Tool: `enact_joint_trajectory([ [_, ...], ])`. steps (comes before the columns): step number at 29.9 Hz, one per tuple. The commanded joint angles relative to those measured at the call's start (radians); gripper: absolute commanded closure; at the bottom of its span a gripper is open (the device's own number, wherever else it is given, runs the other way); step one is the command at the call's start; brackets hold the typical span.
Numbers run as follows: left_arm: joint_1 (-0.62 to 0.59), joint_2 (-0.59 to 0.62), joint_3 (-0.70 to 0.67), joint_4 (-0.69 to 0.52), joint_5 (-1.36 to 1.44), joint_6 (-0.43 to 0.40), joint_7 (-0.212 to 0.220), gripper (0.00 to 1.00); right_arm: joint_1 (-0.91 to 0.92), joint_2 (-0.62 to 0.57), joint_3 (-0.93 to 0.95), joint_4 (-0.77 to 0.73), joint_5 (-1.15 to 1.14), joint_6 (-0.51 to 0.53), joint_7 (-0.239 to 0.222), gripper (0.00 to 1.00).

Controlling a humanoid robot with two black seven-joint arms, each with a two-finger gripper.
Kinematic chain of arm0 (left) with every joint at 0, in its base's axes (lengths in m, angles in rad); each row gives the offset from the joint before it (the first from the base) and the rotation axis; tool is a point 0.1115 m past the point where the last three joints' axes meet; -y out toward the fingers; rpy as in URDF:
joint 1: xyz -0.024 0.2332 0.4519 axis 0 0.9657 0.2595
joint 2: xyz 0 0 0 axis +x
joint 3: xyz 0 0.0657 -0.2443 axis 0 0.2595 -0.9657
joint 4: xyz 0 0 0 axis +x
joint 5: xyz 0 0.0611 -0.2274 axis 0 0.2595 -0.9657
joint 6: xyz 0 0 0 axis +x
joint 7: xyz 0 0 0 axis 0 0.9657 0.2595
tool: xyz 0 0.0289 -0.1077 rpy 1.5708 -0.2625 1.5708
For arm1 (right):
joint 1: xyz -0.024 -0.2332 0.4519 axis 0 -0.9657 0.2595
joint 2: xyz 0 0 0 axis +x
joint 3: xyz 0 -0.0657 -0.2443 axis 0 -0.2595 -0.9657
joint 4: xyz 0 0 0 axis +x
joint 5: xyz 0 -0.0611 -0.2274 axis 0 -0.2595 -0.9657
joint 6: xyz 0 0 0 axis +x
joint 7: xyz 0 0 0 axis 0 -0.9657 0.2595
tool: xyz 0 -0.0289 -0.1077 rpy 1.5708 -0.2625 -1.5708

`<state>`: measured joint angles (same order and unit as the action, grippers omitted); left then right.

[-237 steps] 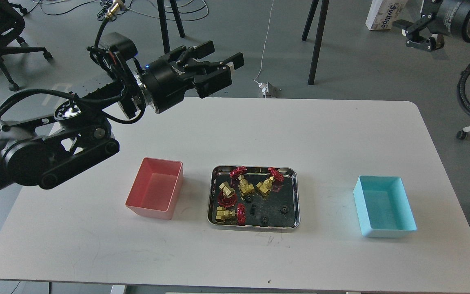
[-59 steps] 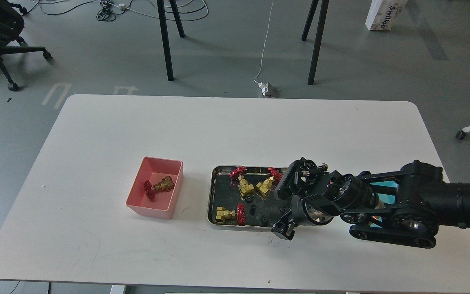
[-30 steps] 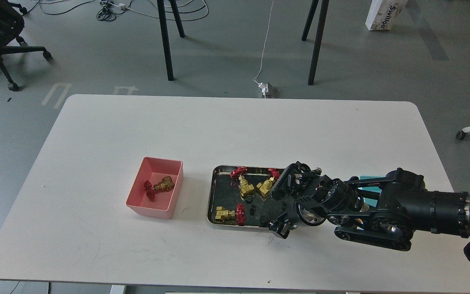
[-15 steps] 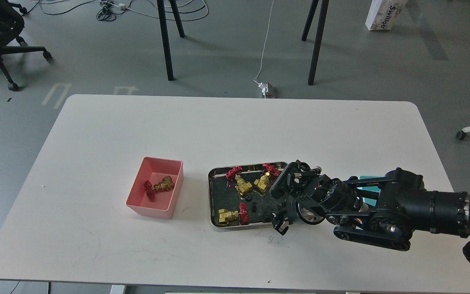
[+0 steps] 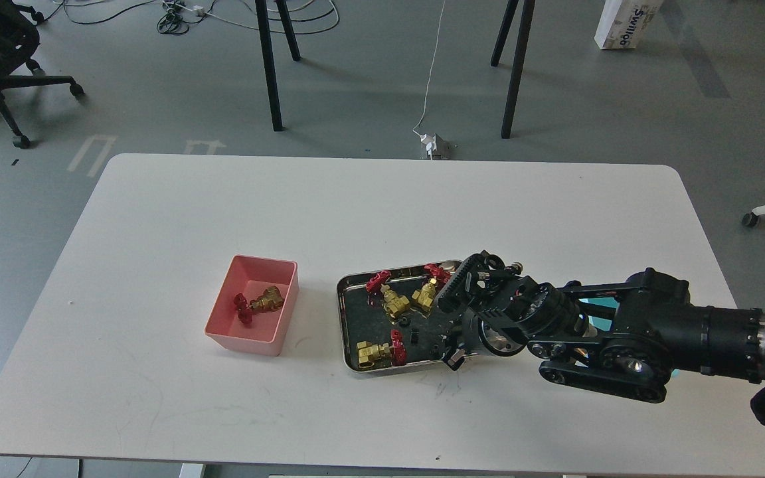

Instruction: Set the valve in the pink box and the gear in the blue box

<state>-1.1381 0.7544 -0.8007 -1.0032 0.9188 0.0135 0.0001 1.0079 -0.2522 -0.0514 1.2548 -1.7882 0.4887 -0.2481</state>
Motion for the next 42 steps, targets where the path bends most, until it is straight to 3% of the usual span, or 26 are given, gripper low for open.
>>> enact_joint_trajectory([
  [1, 0.001, 0.0, 0.0, 0.0, 0.0, -0.001, 0.0, 0.05, 0.001, -0.077, 0.114, 0.018, 0.006, 0.0, -0.002, 0.96],
  [11, 0.005, -0.003, 0.003, 0.0, 0.002, -0.003, -0.002, 0.05, -0.034, -0.643, 0.191, 0.293, 0.17, 0.0, 0.0, 0.95],
  [16, 0.003, -0.007, 0.0, 0.0, 0.002, -0.001, -0.002, 0.05, -0.113, -0.801, 0.209, 0.38, 0.182, 0.0, 0.001, 0.94],
  [20, 0.003, -0.009, 0.0, 0.0, 0.002, -0.001, -0.002, 0.05, -0.144, -0.803, 0.208, 0.385, 0.178, 0.0, 0.0, 0.89],
  [22, 0.005, -0.009, 0.0, 0.0, 0.002, -0.001, -0.003, 0.05, -0.15, -0.789, 0.206, 0.377, 0.173, 0.0, -0.002, 0.79],
  [25, 0.003, -0.009, 0.0, 0.0, 0.002, -0.001, -0.003, 0.05, -0.163, -0.748, 0.205, 0.347, 0.17, 0.0, -0.002, 0.38],
  [26, 0.003, -0.009, 0.0, 0.0, 0.002, -0.001, -0.003, 0.05, -0.166, -0.734, 0.205, 0.335, 0.17, 0.0, -0.002, 0.35],
  [35, 0.001, -0.007, 0.008, 0.002, 0.002, -0.001, -0.002, 0.05, -0.184, -0.654, 0.26, 0.308, 0.185, 0.0, 0.0, 0.19],
  [39, -0.003, -0.004, 0.012, 0.002, 0.006, -0.006, 0.004, 0.05, -0.181, -0.648, 0.521, 0.267, 0.355, 0.0, 0.0, 0.17],
  [42, -0.015, -0.013, 0.021, 0.008, 0.015, -0.006, 0.009, 0.05, -0.173, -0.606, 0.744, 0.136, 0.565, 0.0, -0.002, 0.16],
])
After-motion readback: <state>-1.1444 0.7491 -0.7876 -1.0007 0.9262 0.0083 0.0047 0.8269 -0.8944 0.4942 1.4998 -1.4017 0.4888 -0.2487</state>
